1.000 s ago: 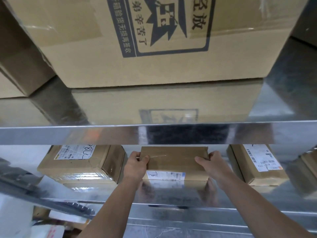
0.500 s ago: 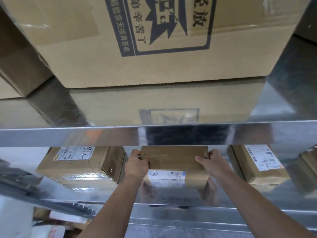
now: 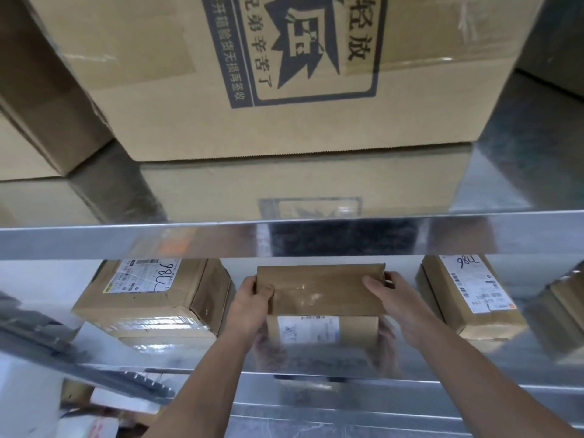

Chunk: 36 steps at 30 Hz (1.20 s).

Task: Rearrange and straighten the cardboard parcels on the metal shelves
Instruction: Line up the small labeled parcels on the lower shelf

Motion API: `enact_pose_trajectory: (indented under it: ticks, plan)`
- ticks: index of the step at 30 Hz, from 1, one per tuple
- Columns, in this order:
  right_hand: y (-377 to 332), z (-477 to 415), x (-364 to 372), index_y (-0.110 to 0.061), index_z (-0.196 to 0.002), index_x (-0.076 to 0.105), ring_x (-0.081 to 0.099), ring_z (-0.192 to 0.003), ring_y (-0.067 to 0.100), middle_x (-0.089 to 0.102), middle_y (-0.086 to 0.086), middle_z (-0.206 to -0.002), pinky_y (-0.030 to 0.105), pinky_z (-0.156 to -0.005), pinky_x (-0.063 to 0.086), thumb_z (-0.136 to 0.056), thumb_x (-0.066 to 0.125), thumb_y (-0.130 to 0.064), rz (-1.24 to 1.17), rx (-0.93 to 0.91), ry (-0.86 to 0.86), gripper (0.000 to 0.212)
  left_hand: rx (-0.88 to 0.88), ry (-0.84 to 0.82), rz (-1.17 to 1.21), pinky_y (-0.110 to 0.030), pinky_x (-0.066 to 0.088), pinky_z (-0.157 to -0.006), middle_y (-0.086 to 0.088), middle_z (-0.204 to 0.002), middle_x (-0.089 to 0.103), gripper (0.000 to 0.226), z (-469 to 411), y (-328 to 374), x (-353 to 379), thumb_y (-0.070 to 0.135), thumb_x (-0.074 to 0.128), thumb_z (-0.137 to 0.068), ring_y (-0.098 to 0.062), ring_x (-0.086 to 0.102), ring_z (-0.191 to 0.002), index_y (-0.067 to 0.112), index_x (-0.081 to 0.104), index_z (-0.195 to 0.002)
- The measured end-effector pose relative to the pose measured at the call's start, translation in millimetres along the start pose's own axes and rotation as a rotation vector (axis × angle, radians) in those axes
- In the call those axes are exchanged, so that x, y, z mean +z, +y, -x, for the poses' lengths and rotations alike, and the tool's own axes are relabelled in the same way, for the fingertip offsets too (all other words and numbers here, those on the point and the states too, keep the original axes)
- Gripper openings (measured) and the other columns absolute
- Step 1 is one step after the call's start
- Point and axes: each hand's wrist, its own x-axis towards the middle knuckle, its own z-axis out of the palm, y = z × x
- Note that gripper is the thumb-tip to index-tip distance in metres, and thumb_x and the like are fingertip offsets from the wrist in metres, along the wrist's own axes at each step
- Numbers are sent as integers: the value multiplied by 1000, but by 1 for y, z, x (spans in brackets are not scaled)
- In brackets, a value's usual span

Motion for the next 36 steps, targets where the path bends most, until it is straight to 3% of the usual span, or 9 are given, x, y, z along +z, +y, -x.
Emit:
enact_pose_trajectory:
  ticks: [4,7,9,13,17,20,24,31,36]
  plan:
    - [-6,6,-4,-21,-120,57,61,-93,18,62,5,-107,32,-72,48,-104,53,-46,-170,16,-15,29,0,-12,141,-27,49,-77,-2,-107,70,16,2,4,-4,14,55,-100,-14,65,-95,14,62,-115]
    - [-8,4,-7,-21,-116,56,63,-104,26,62,12,-116,40,-83,53,-103,53,-51,-234,38,-1,33,-11,-21,202,-25,50,-69,-6,-108,70,14,3,6,-5,17,55,-101,-16,65,-91,14,62,-113]
    - [-8,3,-8,-17,-116,55,61,-107,24,62,10,-117,42,-92,53,-102,54,-53,-212,26,3,39,-7,-23,204,-31,46,-73,-4,-109,69,16,3,5,-5,24,56,-101,-17,64,-93,18,60,-115]
    - [-6,4,-9,-13,-123,51,59,-101,22,61,7,-112,37,-82,48,-104,57,-39,-95,-16,-7,33,-7,-22,183,-35,44,-88,2,-118,65,28,4,2,-4,34,60,-99,-16,60,-102,23,56,-124]
    - [-4,3,-6,-15,-127,46,60,-102,21,61,4,-111,39,-89,50,-101,63,-21,-44,-20,-13,31,-21,-27,163,-44,49,-106,1,-126,64,41,6,1,-2,38,61,-99,-20,63,-112,19,55,-136]
    - [-3,4,-4,-18,-126,44,62,-105,24,62,6,-114,46,-99,52,-96,70,-26,-34,-10,-19,41,-26,-41,137,-32,56,-90,1,-113,68,33,4,-2,2,30,60,-102,-14,66,-100,14,60,-130]
    - [-4,5,-1,-16,-121,42,60,-94,19,59,3,-106,42,-92,53,-95,73,-28,57,-22,-2,42,-18,-30,72,-17,45,-68,7,-101,68,22,5,-3,6,21,60,-101,-3,61,-88,18,63,-123]
    - [1,1,0,-23,-128,40,64,-100,22,60,-2,-111,46,-94,57,-94,73,-30,122,-4,-17,48,-39,-35,-44,-38,51,-98,2,-111,67,36,0,0,6,30,63,-100,-20,64,-103,21,57,-134]
    - [0,-2,4,-20,-134,48,61,-111,23,62,-1,-115,48,-104,52,-95,72,-29,181,-16,-20,47,-52,-36,-92,-43,50,-103,1,-111,69,32,-2,-1,7,29,62,-100,-24,65,-106,22,58,-131]
